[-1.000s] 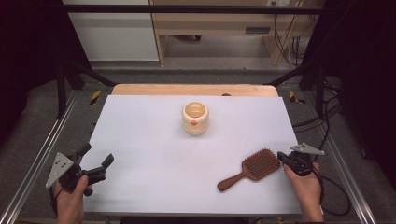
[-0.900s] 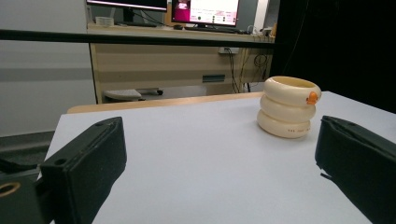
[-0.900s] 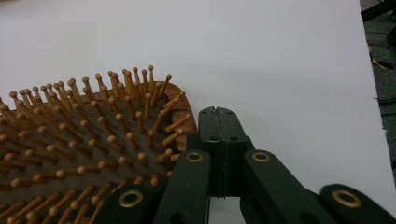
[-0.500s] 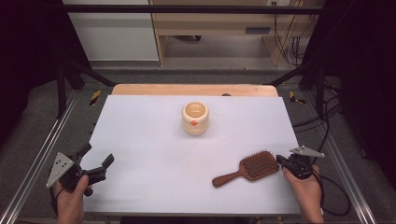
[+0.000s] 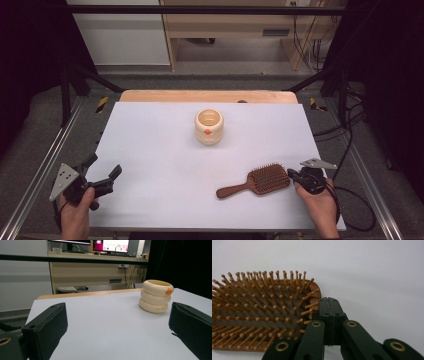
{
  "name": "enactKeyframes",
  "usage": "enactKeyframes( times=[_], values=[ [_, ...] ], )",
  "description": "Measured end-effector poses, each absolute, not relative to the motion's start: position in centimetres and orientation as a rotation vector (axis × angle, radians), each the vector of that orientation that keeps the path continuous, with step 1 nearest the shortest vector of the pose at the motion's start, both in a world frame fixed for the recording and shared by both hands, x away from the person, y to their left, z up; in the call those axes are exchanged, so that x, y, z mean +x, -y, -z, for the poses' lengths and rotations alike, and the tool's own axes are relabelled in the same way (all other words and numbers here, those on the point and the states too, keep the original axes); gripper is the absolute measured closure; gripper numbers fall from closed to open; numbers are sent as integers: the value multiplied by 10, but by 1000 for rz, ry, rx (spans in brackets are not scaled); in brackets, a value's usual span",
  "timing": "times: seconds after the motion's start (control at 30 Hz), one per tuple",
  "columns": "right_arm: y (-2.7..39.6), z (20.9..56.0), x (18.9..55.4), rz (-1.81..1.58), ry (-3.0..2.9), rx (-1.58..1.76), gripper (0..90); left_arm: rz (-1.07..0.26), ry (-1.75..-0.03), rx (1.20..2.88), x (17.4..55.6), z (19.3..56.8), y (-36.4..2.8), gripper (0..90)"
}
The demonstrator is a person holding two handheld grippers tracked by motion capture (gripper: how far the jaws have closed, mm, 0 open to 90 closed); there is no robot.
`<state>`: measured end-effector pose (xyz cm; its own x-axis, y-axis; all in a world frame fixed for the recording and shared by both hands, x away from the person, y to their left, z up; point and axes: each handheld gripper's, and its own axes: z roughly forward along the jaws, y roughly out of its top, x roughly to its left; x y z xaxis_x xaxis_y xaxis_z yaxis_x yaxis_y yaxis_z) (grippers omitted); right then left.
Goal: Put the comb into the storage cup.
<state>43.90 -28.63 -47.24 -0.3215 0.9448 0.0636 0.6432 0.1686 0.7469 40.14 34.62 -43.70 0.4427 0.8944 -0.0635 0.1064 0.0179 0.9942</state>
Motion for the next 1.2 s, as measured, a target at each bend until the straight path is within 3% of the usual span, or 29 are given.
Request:
enactKeyframes(
  times=[1.2],
  values=[
    [212, 469, 437, -1023, -2176, 1406, 900, -783, -959, 1450, 403, 439, -345, 23]
  ],
)
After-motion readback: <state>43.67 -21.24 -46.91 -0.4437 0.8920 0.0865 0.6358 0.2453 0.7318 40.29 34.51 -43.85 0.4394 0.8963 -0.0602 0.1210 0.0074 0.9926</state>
